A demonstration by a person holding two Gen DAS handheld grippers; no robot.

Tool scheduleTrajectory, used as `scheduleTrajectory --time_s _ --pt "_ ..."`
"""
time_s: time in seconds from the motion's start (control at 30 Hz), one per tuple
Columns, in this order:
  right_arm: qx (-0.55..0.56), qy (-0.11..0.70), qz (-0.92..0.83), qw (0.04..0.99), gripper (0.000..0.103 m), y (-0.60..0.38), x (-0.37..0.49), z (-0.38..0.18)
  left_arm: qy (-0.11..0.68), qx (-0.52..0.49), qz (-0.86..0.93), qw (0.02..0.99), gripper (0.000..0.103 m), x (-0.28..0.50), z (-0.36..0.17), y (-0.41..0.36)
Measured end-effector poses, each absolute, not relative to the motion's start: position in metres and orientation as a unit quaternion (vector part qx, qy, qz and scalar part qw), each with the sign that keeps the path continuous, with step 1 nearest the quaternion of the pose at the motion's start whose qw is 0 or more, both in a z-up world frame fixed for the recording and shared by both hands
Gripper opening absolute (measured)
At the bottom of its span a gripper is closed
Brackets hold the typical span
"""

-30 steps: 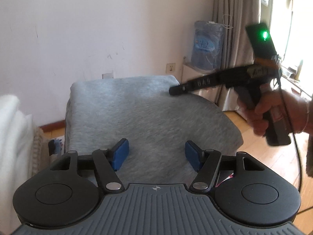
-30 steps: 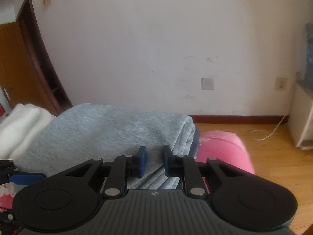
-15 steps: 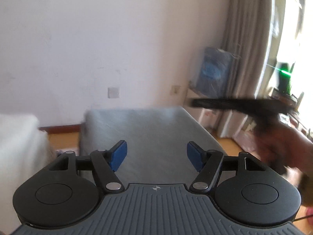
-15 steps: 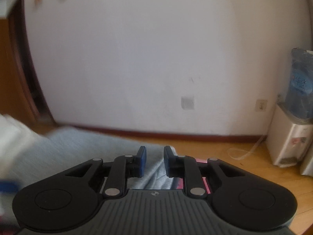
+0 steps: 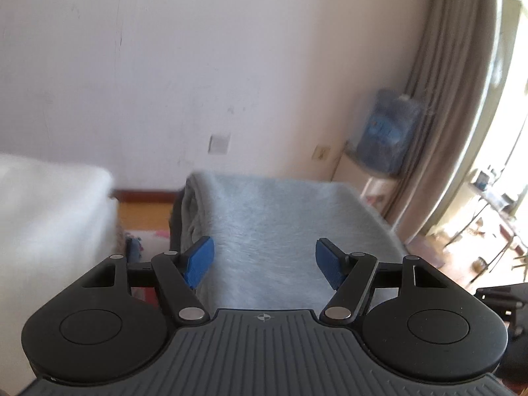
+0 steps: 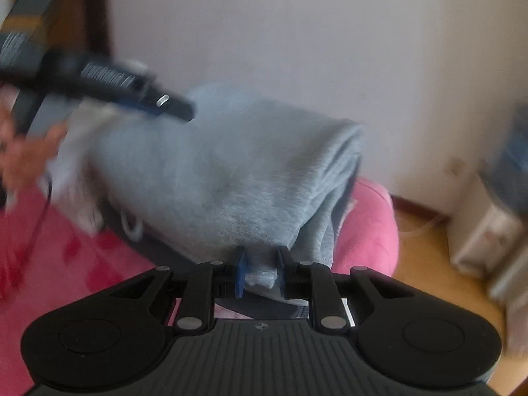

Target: Fold clothes

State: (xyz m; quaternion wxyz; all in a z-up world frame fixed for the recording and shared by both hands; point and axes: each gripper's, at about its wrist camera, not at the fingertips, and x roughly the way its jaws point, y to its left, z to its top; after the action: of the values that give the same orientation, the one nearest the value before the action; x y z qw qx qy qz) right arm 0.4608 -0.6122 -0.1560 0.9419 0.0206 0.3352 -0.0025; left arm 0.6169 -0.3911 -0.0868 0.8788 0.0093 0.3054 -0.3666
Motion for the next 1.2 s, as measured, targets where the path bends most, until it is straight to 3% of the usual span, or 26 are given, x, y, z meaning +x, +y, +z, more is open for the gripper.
scheduleTrajectory --time_s 0.13,0.43,0.53,0.6,0.8,1.0,1.07,1.13,1.2 --pt "0.094 0.318 -0.062 0.941 0.021 -0.583 0.435 -0.123 0.318 0.000 -0.387 0.866 0.077 0.553 -0.066 -0.349" --pt "0.155 0.319 -0.172 0.919 0.022 -0.469 0.362 -0.075 0.339 -0.019 -0.419 0.842 0.083 0.458 -0.062 -0.224" --pt "0.152 0.329 -0.200 0.911 0.022 -0.415 0.331 -0.064 0.342 -0.006 -0.433 0.834 0.098 0.437 -0.061 -0.187" --pt "0.144 0.334 -0.208 0.908 0.023 -0.383 0.315 -0.063 0.328 0.014 -0.443 0.834 0.100 0.418 -0.062 -0.167" --pt "0.129 0.341 -0.221 0.905 0.040 -0.305 0.269 -0.072 0.310 -0.002 -0.428 0.849 0.103 0.367 -0.076 -0.116" --pt "0.116 0.338 -0.228 0.906 0.047 -0.271 0.219 -0.089 0.320 -0.015 -0.395 0.861 0.103 0.326 -0.091 -0.097" --pt "0.119 0.333 -0.228 0.907 0.053 -0.270 0.207 -0.091 0.309 -0.003 -0.390 0.867 0.103 0.308 -0.091 -0.096" --pt "0.126 0.326 -0.227 0.909 0.068 -0.271 0.194 -0.092 0.301 0.001 -0.391 0.870 0.103 0.291 -0.090 -0.098" --pt "0.134 0.317 -0.225 0.912 0.069 -0.272 0.180 -0.093 0.298 0.001 -0.397 0.868 0.103 0.275 -0.089 -0.099"
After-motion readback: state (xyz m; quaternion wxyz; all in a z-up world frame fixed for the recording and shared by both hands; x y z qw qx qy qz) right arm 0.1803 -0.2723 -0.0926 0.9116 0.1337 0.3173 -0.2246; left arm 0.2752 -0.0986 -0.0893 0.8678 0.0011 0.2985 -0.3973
